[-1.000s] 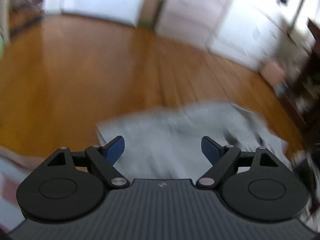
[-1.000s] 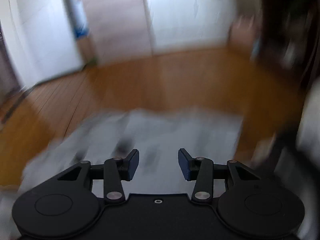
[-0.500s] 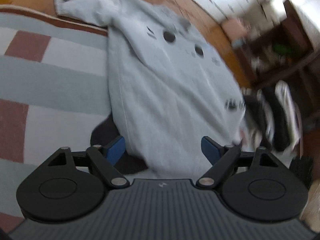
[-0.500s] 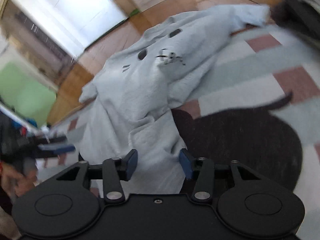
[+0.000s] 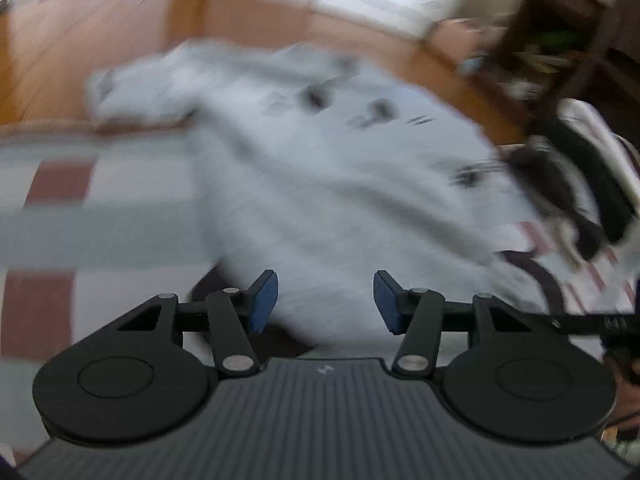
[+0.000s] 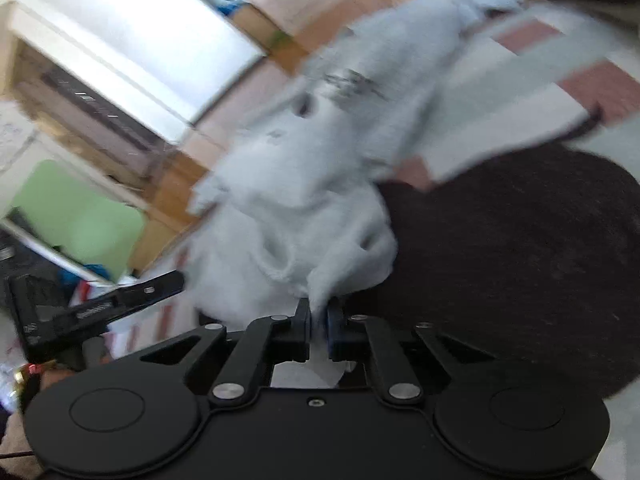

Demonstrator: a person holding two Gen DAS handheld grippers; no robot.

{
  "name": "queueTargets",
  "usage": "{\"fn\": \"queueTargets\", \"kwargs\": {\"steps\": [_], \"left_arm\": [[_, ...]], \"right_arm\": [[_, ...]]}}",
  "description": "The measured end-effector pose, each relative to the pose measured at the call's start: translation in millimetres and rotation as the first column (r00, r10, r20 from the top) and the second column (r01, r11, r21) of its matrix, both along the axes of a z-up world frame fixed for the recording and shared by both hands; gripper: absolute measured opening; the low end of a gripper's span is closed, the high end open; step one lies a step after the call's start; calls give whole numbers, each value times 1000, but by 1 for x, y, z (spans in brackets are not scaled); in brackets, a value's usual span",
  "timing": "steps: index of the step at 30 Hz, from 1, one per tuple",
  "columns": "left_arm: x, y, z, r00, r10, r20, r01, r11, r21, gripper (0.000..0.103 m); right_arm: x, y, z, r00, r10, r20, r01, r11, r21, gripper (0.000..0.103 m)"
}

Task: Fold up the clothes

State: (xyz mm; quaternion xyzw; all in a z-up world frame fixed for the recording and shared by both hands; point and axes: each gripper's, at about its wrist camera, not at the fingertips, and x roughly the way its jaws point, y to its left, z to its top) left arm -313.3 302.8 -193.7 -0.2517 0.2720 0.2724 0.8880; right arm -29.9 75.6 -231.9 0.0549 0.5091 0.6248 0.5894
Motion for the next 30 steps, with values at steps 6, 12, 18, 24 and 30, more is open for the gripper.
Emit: {"fn": "queueTargets", "kwargs": {"steps": [6, 12, 18, 24, 30], "left_arm": [[12, -43, 24, 958, -235, 162, 215, 967, 134, 62], [27, -60, 20, 912, -376, 164, 362, 926, 110, 64], [32, -65, 11, 909, -385, 159, 376, 923, 87, 73], [39, -62, 2, 943, -330, 53, 322, 939, 120, 71], [36, -42, 4, 982, -186, -30, 188, 964, 189, 4]], "right_arm": [[-8, 14, 24, 998, 47, -45, -43, 996, 78, 10], [-14, 22, 37, 996, 87, -18, -84, 987, 134, 10], [-17, 22, 42, 996, 80, -26, -75, 985, 154, 10], [-35, 30, 57, 991, 130, 25, -132, 975, 177, 10], [-42, 37, 54, 987, 130, 92, -141, 982, 128, 15]]}}
